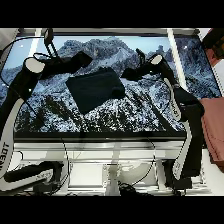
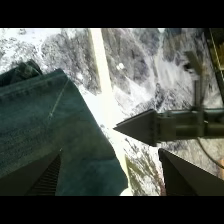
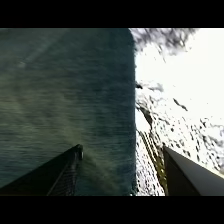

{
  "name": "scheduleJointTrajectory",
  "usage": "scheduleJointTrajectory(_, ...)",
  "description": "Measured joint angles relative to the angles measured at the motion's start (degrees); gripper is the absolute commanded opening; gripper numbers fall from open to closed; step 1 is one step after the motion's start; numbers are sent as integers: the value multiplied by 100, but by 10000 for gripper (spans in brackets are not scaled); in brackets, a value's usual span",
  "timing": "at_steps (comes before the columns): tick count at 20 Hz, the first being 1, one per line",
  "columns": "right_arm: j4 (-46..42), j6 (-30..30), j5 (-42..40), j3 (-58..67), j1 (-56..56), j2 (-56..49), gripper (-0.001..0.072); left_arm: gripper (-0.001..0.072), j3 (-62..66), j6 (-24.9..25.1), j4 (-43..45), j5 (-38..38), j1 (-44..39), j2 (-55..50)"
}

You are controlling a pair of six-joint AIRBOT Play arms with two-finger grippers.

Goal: Fold the clothes and pants, and hang the long-sleeved shirts on hangers.

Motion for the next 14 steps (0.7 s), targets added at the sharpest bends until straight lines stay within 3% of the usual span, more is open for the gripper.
scheduleJointTrajectory(8, 400, 127, 125, 33, 396, -442, 552, 685, 0, 70, 2, -83, 17, 2)
scheduleJointTrajectory(9, 450, 131, 177, 33, 483, -461, 501, 685, 0, 109, 2, -83, 17, 2)
scheduleJointTrajectory(11, 446, 136, 400, 33, 691, -496, 80, 685, 0, 153, 2, -101, 17, 2)
scheduleJointTrajectory(12, 437, 111, 525, 26, 800, -509, 19, 685, 0, 164, 2, -105, 17, 2)
scheduleJointTrajectory(14, 472, -13, 638, 28, 968, -496, 18, 684, 0, 197, 2, -120, 31, 2)
